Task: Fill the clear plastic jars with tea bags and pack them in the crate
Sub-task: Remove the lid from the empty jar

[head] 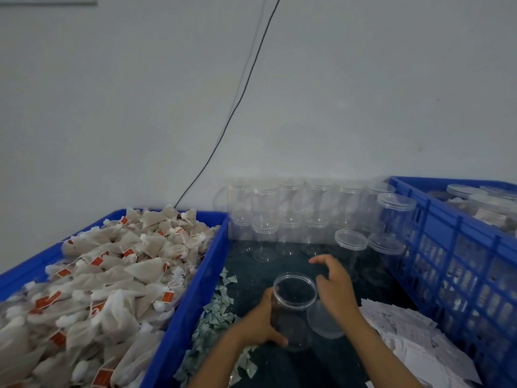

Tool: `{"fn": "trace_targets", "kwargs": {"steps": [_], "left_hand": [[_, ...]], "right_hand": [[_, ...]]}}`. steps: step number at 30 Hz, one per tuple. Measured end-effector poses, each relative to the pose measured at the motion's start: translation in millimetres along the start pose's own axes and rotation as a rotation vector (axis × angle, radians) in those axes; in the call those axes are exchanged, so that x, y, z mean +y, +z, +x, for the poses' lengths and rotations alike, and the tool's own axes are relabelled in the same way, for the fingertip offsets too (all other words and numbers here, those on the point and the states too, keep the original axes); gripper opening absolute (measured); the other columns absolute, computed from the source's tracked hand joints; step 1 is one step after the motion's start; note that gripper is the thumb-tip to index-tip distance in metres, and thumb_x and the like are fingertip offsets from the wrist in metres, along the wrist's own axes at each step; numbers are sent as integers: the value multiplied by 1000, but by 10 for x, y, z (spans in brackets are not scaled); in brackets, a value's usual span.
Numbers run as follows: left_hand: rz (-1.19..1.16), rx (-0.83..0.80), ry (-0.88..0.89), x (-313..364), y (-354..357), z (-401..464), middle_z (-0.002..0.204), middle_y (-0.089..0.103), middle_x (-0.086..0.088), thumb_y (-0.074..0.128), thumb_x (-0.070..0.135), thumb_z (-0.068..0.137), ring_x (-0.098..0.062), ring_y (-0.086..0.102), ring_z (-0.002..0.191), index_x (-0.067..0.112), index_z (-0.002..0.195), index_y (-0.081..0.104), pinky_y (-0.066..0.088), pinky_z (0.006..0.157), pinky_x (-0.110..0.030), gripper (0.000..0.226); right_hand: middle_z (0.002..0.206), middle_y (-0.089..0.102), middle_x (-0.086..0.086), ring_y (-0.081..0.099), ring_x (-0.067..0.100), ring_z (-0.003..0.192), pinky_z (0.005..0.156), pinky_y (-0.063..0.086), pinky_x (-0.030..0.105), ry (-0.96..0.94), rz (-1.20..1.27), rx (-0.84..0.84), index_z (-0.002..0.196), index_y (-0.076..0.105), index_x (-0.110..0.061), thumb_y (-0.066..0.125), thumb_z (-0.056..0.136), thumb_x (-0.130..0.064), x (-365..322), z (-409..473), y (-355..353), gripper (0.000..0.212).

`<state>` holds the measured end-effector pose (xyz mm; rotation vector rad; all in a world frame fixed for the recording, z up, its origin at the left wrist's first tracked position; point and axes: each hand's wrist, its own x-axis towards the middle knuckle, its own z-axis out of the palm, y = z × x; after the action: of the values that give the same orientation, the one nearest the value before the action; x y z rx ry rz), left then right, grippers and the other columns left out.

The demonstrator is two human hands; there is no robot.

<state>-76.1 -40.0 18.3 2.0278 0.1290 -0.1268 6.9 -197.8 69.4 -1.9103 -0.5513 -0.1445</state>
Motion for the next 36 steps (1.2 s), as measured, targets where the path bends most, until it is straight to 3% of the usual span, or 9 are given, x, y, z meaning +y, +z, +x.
{"fn": "trace_targets", "kwargs": {"steps": [2, 6, 12, 15, 17, 23, 28, 33, 36], "left_hand": [[25, 12, -20, 129, -127, -45, 134, 48, 2, 69, -7, 76, -14, 50, 121, 25, 140, 27, 48, 102, -33, 83], [48, 135, 15, 361, -335, -125, 128, 53, 0, 58, -9, 83, -18, 56, 116, 18, 135, 38, 52, 95, -32, 61], [-70, 737, -18, 559, -681, -134, 107, 68, 1, 53, -3, 87, -16, 64, 93, 17, 105, 55, 54, 87, -40, 27], [-65, 867, -75, 569, -875, -140, 105, 69, -5, 48, 0, 88, -24, 64, 99, 14, 102, 58, 51, 92, -45, 22], [95, 883, -126, 507, -1054, -177, 109, 68, -9, 49, 4, 91, -25, 62, 100, 10, 108, 61, 49, 93, -41, 22], [512, 942, -271, 75, -1608, -448, 112, 61, -7, 52, 5, 91, -21, 57, 98, 12, 113, 57, 47, 84, -32, 23], [843, 899, -486, -184, -1791, -535, 131, 50, -11, 54, 27, 95, -27, 51, 119, 13, 131, 44, 45, 99, -36, 40], [832, 885, -599, -315, -1774, -499, 141, 43, -18, 47, 31, 98, -31, 46, 128, 5, 141, 31, 41, 105, -39, 52], [856, 857, -571, -343, -1811, -496, 132, 52, -13, 49, 25, 98, -25, 53, 120, 9, 129, 48, 46, 100, -34, 35]], "right_hand": [[106, 59, -9, 54, 6, 101, 82, 40, 16, -47, 55, 1, 94, 59, -24, 45, 85, 12, -198, 48, 51, 40], [98, 61, -12, 56, -2, 92, 72, 41, 9, -95, 65, -63, 83, 58, -29, 45, 88, 8, -463, 109, 201, 39], [87, 64, -11, 59, 1, 84, 70, 43, 12, -112, 84, -141, 82, 62, -22, 47, 84, 7, -714, 133, 584, 33], [89, 66, 0, 62, 14, 88, 80, 51, 25, -41, 180, -199, 88, 62, -14, 43, 82, 11, -836, 177, 812, 32], [91, 65, 6, 63, 20, 90, 83, 53, 30, 28, 275, -234, 90, 61, -10, 39, 83, 13, -918, 202, 969, 32], [93, 65, 11, 63, 14, 79, 73, 54, 21, 145, 418, -362, 94, 59, -6, 37, 86, 13, -1022, 221, 1437, 30], [94, 64, 10, 63, 16, 82, 78, 54, 26, 189, 470, -390, 96, 58, -7, 35, 87, 12, -1058, 231, 1803, 31], [100, 65, 8, 62, 18, 92, 79, 54, 26, 165, 414, -402, 99, 57, -12, 34, 85, 10, -1120, 232, 2087, 35], [103, 63, 4, 59, 8, 82, 62, 47, 12, 139, 361, -422, 103, 55, -16, 36, 87, 6, -1154, 227, 2201, 33]]}}
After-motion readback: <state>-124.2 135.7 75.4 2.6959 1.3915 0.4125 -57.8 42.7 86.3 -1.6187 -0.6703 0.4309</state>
